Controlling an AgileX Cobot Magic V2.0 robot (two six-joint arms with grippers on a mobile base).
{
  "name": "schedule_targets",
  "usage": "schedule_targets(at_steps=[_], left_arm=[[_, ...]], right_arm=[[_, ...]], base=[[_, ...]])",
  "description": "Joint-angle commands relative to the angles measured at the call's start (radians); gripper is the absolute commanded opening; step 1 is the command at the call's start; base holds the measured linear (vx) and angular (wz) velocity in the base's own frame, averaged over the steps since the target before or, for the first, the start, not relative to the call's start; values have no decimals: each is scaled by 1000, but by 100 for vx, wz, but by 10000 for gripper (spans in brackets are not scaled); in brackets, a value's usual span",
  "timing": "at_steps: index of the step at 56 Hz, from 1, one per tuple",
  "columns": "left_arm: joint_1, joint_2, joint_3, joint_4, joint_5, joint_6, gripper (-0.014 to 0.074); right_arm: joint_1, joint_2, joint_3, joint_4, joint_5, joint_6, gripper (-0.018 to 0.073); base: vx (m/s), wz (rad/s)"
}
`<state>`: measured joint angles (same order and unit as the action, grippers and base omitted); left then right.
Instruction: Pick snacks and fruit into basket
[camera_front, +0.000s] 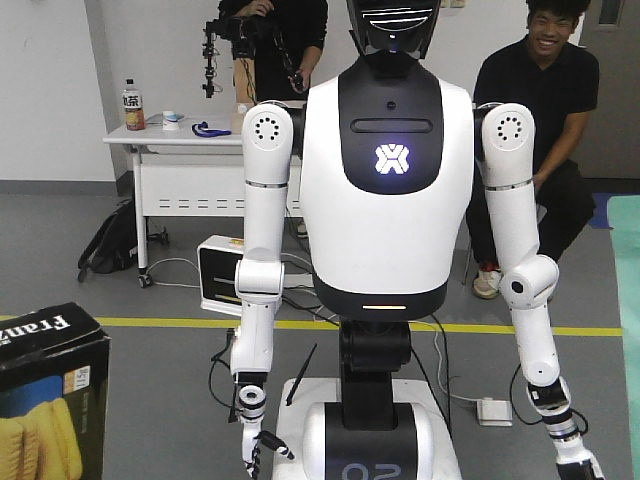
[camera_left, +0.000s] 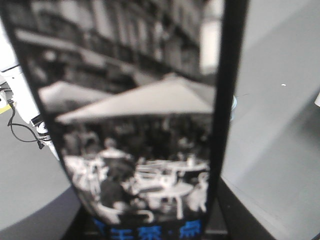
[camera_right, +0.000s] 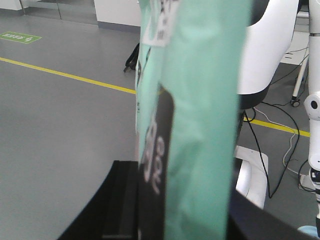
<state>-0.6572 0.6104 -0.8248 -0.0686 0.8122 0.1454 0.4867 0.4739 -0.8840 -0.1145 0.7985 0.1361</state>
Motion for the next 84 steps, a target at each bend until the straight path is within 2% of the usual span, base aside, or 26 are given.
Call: schedule_targets(at_steps=[1,84], left_arm=[[1,2,-40,-9,-93,-1,-8],[1,2,-40,-9,-93,-1,-8]], right_arm=[[1,8,-35,-12,-97,-11,-7],[1,8,-35,-12,-97,-11,-7]], base=[[6,-5],[0,0]])
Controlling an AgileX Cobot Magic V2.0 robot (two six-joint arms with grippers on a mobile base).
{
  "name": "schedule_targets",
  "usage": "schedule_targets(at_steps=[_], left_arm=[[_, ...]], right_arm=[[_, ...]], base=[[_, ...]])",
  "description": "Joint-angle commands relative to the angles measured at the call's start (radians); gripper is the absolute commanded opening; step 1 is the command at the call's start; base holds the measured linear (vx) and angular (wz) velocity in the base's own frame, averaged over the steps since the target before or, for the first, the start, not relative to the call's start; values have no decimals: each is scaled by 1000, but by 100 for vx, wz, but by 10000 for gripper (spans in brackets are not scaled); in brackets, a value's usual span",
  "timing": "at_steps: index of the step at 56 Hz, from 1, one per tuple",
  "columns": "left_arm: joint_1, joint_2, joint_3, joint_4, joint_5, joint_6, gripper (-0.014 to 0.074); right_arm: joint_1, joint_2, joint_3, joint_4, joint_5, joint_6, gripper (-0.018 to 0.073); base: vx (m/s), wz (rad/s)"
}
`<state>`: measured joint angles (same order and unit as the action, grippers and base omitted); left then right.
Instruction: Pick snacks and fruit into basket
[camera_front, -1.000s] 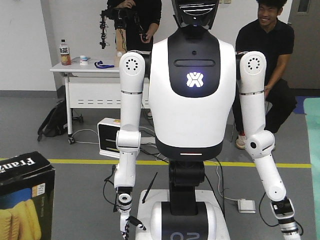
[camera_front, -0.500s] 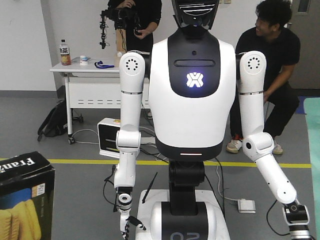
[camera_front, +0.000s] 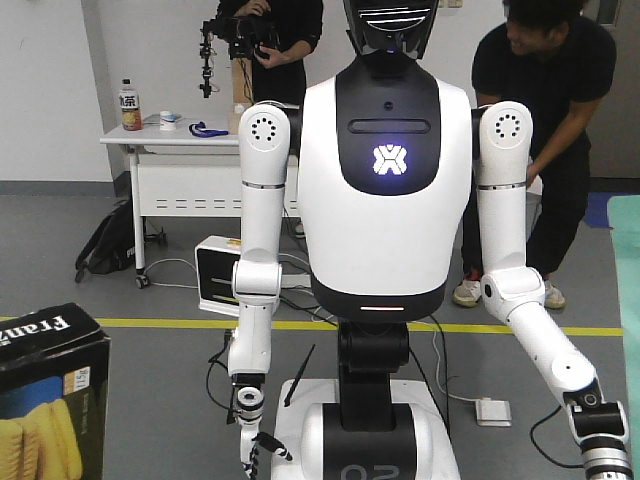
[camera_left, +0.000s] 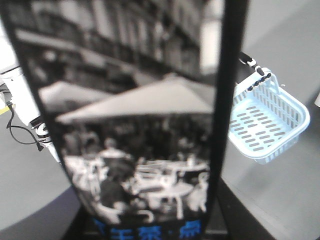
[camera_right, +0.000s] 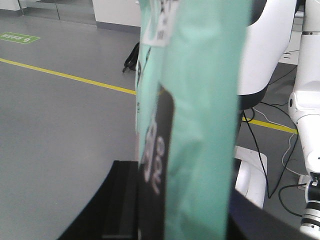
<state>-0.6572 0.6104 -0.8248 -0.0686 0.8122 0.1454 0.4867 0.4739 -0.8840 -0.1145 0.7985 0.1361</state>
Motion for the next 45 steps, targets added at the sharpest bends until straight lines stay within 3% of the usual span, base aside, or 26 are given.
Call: schedule_targets(at_steps=[1,45], left_arm=[[1,2,-40,-9,-93,-1,-8],[1,2,-40,-9,-93,-1,-8]], right_arm=[[1,8,-35,-12,-97,-11,-7],[1,8,-35,-12,-97,-11,-7]], base=[[0,0],[0,0]])
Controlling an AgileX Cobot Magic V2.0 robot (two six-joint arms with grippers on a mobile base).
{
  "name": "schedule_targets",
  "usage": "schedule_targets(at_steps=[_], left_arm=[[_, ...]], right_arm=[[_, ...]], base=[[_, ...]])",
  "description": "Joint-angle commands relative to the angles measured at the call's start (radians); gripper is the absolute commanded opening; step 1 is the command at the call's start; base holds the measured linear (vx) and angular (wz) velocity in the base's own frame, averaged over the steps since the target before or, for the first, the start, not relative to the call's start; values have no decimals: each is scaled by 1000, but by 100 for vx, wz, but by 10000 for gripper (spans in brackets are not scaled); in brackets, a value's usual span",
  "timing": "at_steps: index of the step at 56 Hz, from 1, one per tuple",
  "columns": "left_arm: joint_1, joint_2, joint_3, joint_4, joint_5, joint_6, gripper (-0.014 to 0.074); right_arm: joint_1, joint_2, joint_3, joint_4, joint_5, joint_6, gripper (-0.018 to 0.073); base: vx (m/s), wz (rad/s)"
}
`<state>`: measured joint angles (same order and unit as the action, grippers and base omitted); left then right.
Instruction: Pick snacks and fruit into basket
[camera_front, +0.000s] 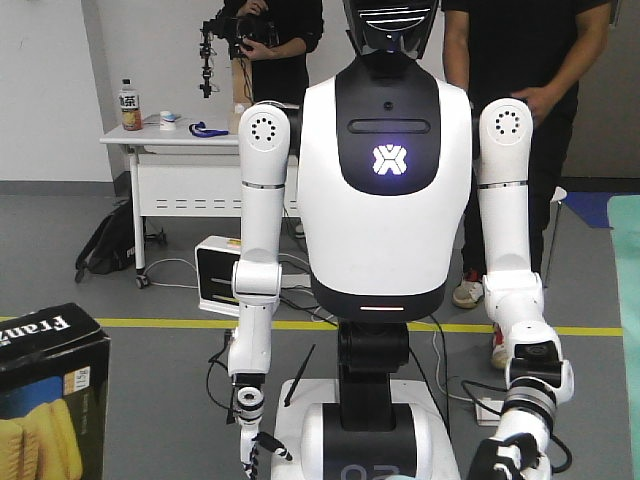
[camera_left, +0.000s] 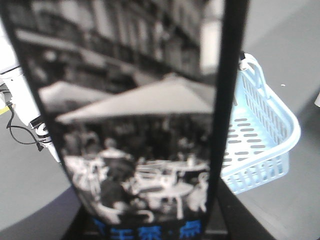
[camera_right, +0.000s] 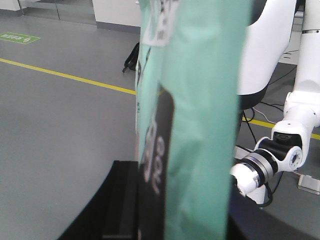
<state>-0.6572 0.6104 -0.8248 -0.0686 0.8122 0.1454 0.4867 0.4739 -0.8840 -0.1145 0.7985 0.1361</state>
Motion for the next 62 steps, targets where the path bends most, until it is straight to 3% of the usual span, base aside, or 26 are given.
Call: schedule_targets(at_steps=[1,62], left_arm=[[1,2,-40,-9,-93,-1,-8],[1,2,-40,-9,-93,-1,-8]], right_arm=[[1,8,-35,-12,-97,-11,-7],[1,8,-35,-12,-99,-10,-7]], base=[[0,0],[0,0]])
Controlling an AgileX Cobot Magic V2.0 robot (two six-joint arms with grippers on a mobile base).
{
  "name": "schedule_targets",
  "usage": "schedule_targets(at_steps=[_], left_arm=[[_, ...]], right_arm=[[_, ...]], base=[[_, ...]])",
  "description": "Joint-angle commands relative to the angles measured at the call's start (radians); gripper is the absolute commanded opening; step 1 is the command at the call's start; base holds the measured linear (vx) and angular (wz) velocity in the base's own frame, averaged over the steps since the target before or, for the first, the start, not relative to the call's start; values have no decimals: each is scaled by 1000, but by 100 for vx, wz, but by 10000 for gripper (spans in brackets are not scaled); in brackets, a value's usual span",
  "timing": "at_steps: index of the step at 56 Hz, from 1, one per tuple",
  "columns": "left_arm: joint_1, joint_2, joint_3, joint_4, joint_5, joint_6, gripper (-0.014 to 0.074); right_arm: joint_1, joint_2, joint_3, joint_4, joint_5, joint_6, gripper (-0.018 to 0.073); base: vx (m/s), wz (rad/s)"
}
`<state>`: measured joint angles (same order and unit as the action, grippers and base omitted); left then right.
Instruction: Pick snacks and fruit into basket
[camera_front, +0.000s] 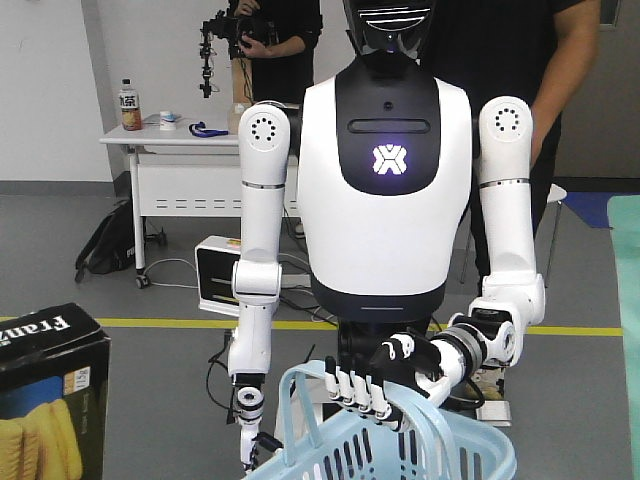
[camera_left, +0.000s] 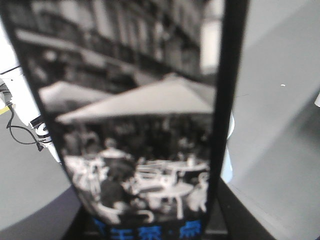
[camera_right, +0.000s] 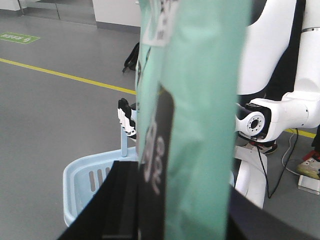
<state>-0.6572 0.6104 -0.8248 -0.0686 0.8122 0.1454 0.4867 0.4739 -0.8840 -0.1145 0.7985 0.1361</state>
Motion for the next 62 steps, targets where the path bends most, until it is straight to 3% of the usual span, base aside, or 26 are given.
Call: schedule_targets(at_steps=[1,37,47,62], left_arm=[[1,2,-40,-9,-93,-1,-8],[1,2,-40,-9,-94,-1,-8],[1,2,-40,-12,-90,-1,-8],[1,2,-40,-13,-91,-1,-8]], right_arm=[[1,8,-35,-12,-99,-10,-7],[1,8,-35,-11,-119,-9,-7],[1,15,-35,33,-123,-11,-7],[1,132,-35,146,-192,-196,-7]], base=[[0,0],[0,0],[0,0],[0,0]])
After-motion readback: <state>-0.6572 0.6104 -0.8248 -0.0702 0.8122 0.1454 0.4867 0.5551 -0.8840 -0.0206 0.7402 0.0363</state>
